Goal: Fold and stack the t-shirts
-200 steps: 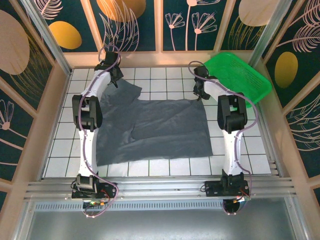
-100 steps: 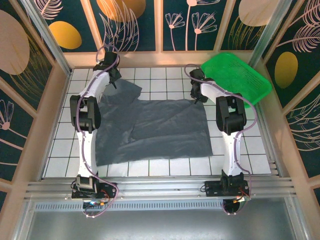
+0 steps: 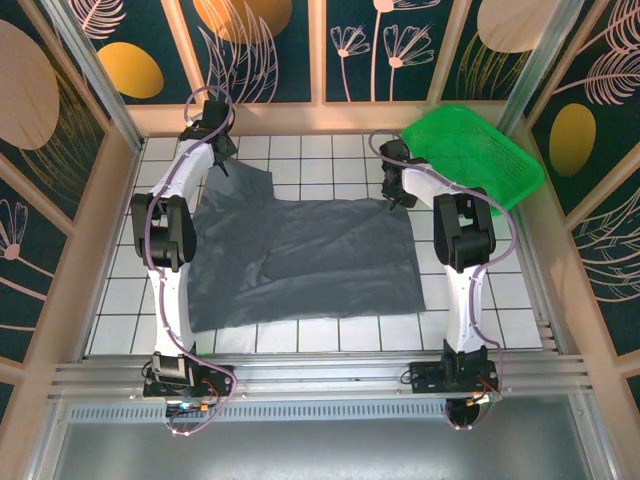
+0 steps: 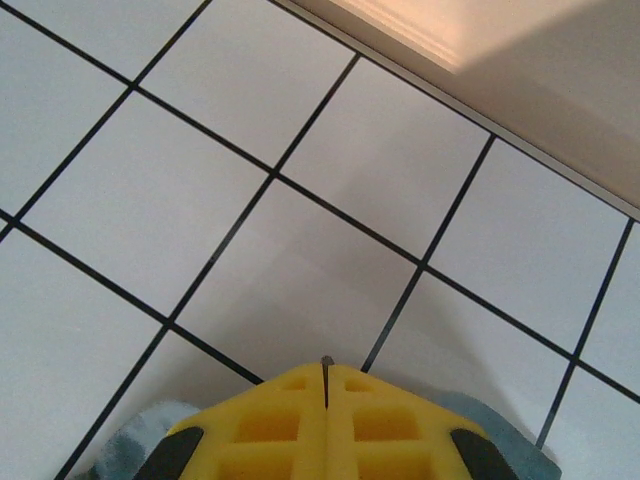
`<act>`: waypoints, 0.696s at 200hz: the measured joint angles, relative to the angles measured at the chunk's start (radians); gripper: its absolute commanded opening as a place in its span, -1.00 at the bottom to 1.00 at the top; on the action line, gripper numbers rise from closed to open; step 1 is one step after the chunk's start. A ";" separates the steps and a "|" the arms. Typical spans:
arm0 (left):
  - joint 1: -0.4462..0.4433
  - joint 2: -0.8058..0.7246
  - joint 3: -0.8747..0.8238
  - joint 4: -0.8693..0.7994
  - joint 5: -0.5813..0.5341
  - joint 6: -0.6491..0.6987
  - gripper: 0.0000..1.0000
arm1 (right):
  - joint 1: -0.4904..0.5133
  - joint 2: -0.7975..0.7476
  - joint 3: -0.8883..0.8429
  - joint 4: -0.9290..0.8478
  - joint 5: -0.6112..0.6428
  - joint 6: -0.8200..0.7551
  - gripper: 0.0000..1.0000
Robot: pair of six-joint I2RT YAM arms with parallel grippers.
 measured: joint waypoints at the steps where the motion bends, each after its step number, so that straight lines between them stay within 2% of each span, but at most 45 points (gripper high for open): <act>1: 0.000 0.000 0.000 0.000 0.000 0.000 -1.00 | 0.000 0.000 0.000 0.000 0.000 0.001 -0.19; 50: 0.000 0.000 0.000 0.000 0.008 0.000 -1.00 | 0.000 0.006 -0.003 0.010 0.000 0.006 -0.22; 76: 0.000 0.000 0.000 0.000 0.012 0.000 -1.00 | 0.000 0.017 -0.002 0.024 -0.001 0.002 -0.31; 94: 0.000 0.000 0.000 0.000 0.016 0.000 -1.00 | 0.000 0.017 -0.002 0.032 -0.005 0.002 -0.48; 130: 0.000 0.000 0.000 0.000 0.034 0.000 -1.00 | 0.001 0.012 -0.020 0.070 -0.008 -0.014 -0.99; 139: 0.000 -0.001 -0.001 0.001 0.043 0.001 -1.00 | 0.001 0.006 -0.027 0.076 -0.009 -0.011 -1.00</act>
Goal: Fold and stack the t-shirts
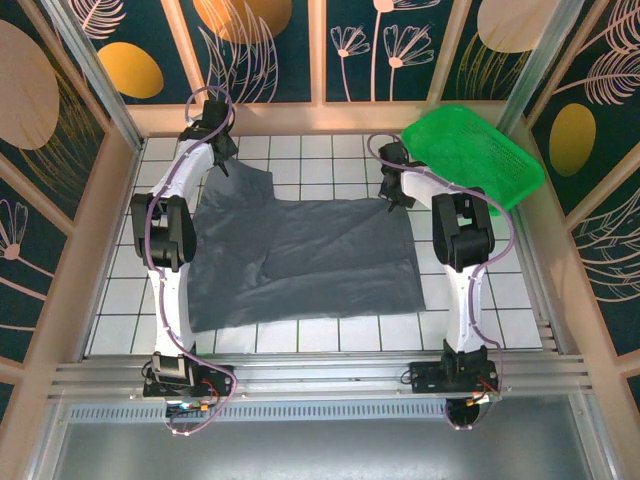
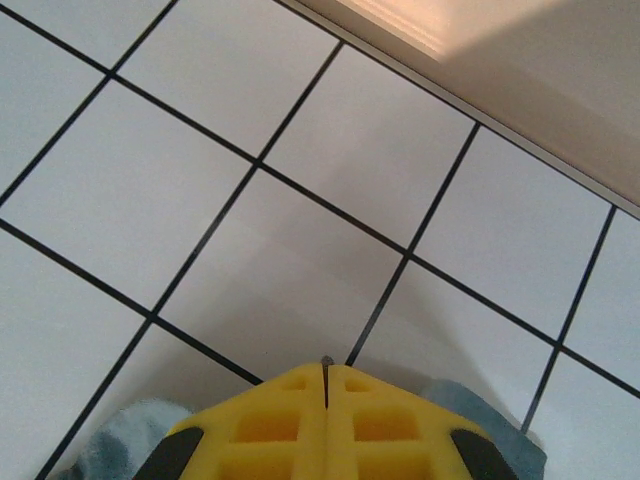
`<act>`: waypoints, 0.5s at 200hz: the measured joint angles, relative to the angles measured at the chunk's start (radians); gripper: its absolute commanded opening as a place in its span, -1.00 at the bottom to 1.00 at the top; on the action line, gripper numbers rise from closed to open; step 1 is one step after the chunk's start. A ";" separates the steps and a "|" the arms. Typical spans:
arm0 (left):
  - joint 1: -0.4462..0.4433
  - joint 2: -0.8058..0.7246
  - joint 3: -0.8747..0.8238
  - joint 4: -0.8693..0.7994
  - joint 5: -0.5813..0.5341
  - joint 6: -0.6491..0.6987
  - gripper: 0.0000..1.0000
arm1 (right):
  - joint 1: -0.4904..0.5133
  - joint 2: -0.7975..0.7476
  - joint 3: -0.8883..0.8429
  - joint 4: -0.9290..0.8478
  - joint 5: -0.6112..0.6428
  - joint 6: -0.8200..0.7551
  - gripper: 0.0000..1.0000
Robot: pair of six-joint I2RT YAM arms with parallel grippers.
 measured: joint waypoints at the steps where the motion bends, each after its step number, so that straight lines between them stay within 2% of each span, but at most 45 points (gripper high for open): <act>1: 0.000 0.000 0.000 0.000 0.003 0.000 -1.00 | 0.000 -0.001 -0.001 0.000 -0.001 -0.003 -1.00; 48: 0.000 -0.095 -0.148 0.060 0.092 0.007 -1.00 | 0.000 -0.066 -0.086 0.043 -0.036 -0.050 -1.00; 100: 0.000 -0.409 -0.481 0.146 0.166 -0.017 -1.00 | 0.000 -0.211 -0.166 0.088 -0.112 -0.087 -1.00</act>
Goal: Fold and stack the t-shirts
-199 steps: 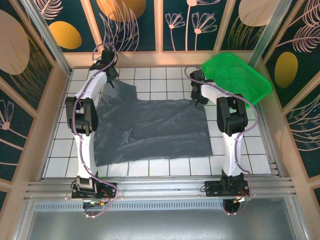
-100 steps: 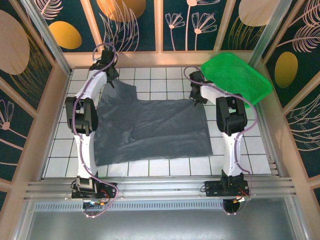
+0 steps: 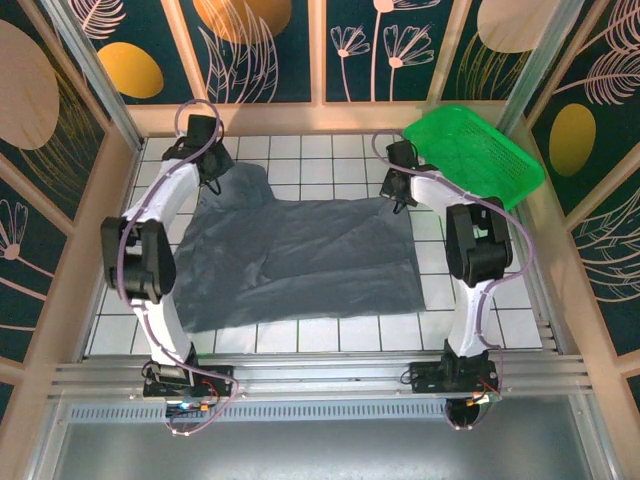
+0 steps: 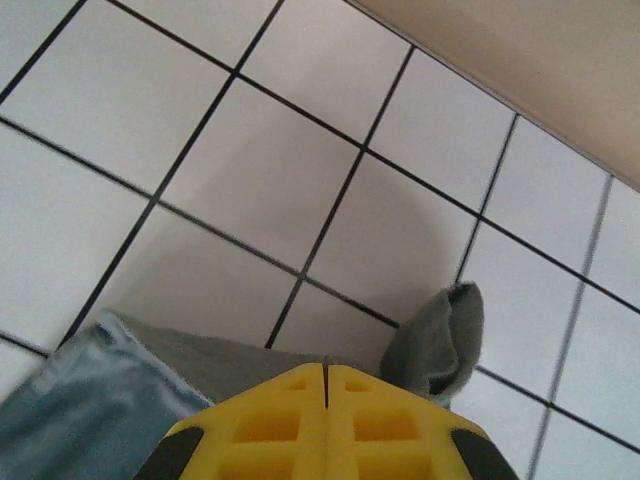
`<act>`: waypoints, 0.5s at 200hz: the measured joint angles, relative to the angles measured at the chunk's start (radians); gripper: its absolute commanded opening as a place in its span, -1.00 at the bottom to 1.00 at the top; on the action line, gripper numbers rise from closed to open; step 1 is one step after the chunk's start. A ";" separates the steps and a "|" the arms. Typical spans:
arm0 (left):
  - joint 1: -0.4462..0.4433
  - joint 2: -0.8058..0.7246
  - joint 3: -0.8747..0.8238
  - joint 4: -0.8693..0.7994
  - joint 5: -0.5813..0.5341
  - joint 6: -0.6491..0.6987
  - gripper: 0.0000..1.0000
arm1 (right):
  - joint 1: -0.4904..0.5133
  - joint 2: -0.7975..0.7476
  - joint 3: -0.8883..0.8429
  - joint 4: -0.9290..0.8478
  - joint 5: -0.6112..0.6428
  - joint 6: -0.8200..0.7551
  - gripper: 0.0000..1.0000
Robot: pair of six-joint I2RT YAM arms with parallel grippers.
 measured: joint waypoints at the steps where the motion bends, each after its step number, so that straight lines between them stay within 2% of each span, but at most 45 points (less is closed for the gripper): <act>1: 0.000 -0.005 -0.005 0.003 0.001 -0.001 -1.00 | 0.000 -0.002 -0.002 0.001 0.000 0.000 -1.00; 48: 0.000 -0.351 -0.335 0.059 0.009 -0.113 -1.00 | 0.000 -0.140 -0.135 0.023 -0.032 -0.002 -1.00; 100: 0.000 -0.750 -0.600 -0.026 -0.088 -0.275 -1.00 | 0.000 -0.296 -0.317 0.019 -0.042 0.011 -1.00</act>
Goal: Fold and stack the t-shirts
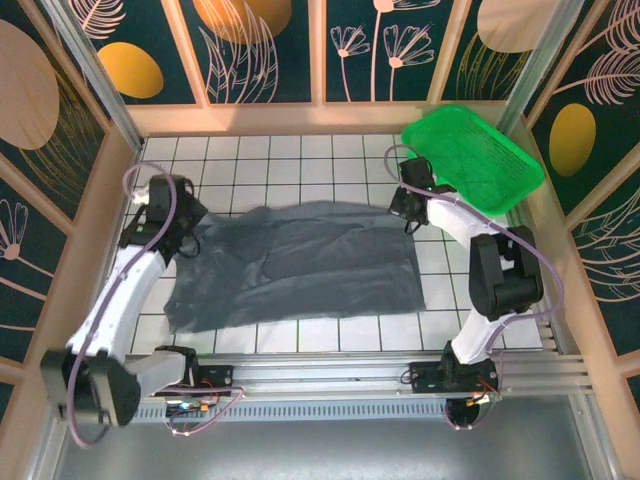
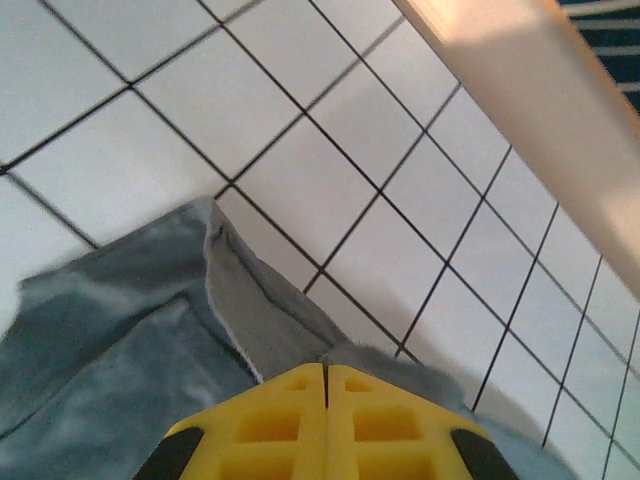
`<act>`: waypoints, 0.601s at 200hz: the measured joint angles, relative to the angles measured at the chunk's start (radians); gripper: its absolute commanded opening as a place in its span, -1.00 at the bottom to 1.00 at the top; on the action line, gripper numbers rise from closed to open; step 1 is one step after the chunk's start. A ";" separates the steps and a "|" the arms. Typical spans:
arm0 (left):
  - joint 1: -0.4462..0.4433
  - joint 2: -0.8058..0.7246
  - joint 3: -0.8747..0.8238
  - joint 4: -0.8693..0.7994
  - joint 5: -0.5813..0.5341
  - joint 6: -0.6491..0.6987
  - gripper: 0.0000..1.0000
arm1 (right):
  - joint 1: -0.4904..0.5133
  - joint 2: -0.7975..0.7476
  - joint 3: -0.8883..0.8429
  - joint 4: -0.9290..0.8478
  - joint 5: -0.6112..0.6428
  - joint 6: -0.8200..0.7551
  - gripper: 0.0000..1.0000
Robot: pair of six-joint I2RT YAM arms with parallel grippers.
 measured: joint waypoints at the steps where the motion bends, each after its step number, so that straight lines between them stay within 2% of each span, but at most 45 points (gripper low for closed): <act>1: 0.000 -0.005 -0.003 -0.003 -0.001 -0.002 -1.00 | 0.000 -0.003 -0.004 0.000 0.000 0.002 -1.00; 40: 0.000 -0.202 -0.076 -0.103 -0.059 -0.090 -1.00 | 0.000 -0.074 -0.085 -0.016 -0.008 0.022 -1.00; 120: 0.000 -0.389 -0.206 -0.358 -0.093 -0.340 -1.00 | 0.000 -0.130 -0.185 -0.064 -0.010 0.048 -1.00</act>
